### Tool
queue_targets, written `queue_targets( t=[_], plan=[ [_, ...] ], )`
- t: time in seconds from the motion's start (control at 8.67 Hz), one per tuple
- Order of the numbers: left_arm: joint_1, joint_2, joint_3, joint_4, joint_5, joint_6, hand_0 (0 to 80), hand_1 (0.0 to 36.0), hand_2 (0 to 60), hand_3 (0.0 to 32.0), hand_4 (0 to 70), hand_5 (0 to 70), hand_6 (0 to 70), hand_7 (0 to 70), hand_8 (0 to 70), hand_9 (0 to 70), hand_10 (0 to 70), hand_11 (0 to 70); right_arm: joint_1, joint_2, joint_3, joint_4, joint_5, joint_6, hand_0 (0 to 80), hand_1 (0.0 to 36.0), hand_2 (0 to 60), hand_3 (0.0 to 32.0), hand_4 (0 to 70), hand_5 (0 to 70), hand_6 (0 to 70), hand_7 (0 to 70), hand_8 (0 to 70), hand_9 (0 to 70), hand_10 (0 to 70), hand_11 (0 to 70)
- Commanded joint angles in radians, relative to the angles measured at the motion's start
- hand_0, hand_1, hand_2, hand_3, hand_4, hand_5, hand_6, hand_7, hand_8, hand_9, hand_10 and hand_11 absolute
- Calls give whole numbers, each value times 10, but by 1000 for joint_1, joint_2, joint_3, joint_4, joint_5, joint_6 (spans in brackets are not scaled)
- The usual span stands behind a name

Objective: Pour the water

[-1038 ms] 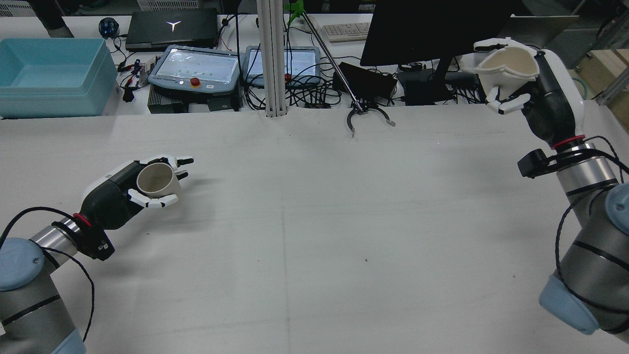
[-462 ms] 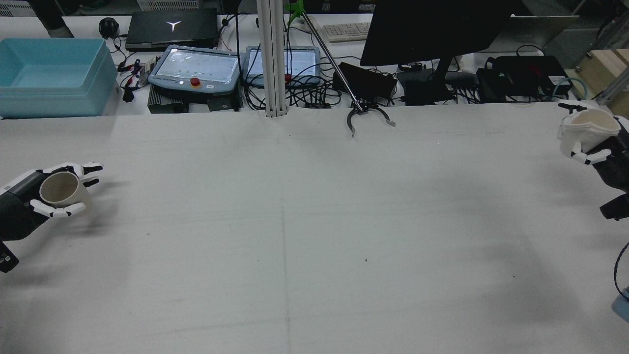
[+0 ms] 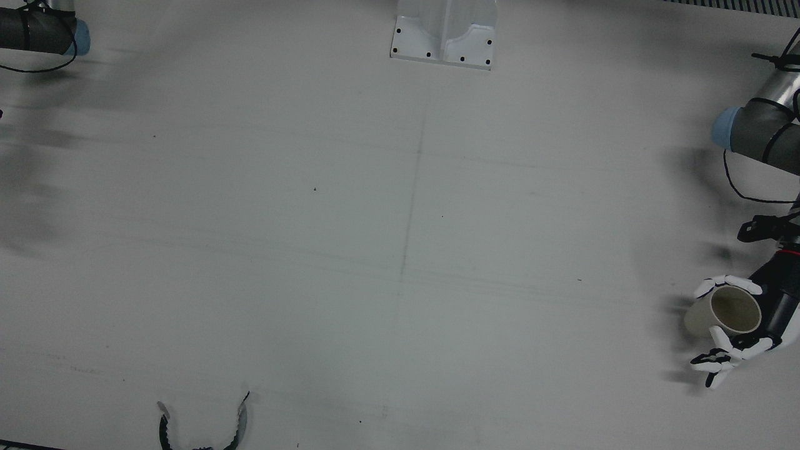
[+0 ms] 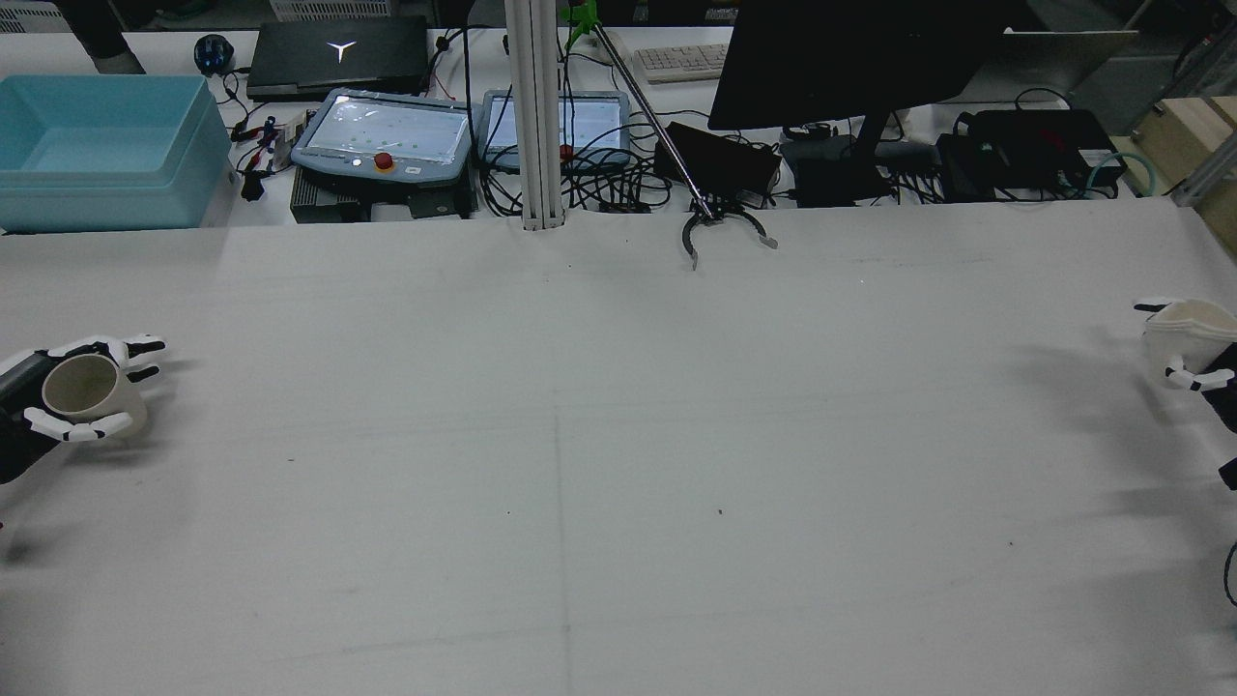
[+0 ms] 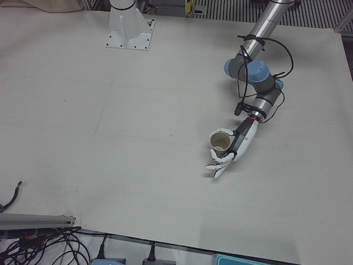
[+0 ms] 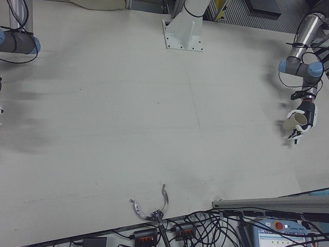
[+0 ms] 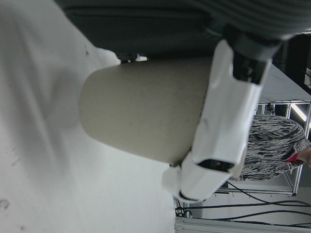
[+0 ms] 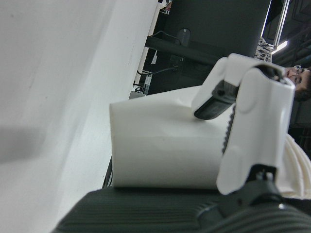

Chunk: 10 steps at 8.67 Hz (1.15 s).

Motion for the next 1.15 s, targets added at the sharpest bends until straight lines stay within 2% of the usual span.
queue_targets(
  t=[0.0, 0.23, 0.35, 0.46, 0.58, 0.69, 0.81, 0.92, 1.04],
  plan=[
    [-7, 0, 36, -20, 2, 9, 800, 360, 600, 0, 661, 700, 237, 223, 87, 70, 108, 195, 1, 23, -70, 36, 3, 33, 627, 360, 600, 0, 297, 210, 523, 700, 483, 644, 0, 0],
    [-8, -2, 71, -20, 2, 19, 800, 360, 600, 0, 672, 700, 244, 229, 90, 73, 109, 196, 22, 21, -63, 38, 5, 39, 698, 360, 600, 0, 316, 215, 538, 700, 481, 641, 0, 0],
    [-8, 0, 76, -20, 1, 26, 800, 360, 600, 0, 666, 700, 249, 234, 93, 75, 109, 196, 49, 21, -56, 38, 2, 42, 788, 360, 600, 0, 317, 215, 536, 700, 471, 626, 0, 0],
    [-10, 0, 79, -20, 1, 26, 800, 360, 317, 0, 551, 700, 248, 239, 94, 75, 100, 185, 77, 13, -26, 38, -3, 41, 800, 360, 403, 0, 240, 162, 386, 529, 314, 422, 0, 0],
    [-11, -2, 79, -29, 1, 24, 800, 321, 47, 0, 409, 700, 210, 212, 68, 42, 70, 129, 94, 10, 2, 36, -6, 41, 690, 290, 88, 0, 138, 116, 254, 304, 158, 201, 0, 0],
    [-11, -2, 77, -35, 1, 24, 764, 241, 0, 0, 400, 700, 185, 187, 50, 23, 48, 91, 105, 12, 5, 36, -7, 39, 632, 251, 1, 0, 90, 96, 182, 155, 74, 70, 0, 0],
    [-11, -2, 77, -39, 1, 24, 642, 190, 0, 0, 401, 140, 166, 163, 36, 18, 29, 62, 119, 13, 5, 36, -29, 39, 615, 229, 0, 0, 60, 85, 137, 49, 36, 9, 0, 0],
    [-11, -2, 77, -43, 1, 24, 603, 168, 0, 0, 351, 0, 157, 150, 27, 16, 19, 47, 128, 15, 11, 36, -33, 38, 604, 220, 0, 0, 33, 79, 110, 0, 16, 0, 0, 0],
    [-13, -2, 76, -52, 1, 23, 564, 139, 0, 0, 302, 0, 143, 129, 19, 11, 10, 31, 132, 15, 31, 36, -35, 36, 603, 218, 0, 26, 21, 78, 104, 0, 15, 0, 0, 0]
  ],
)
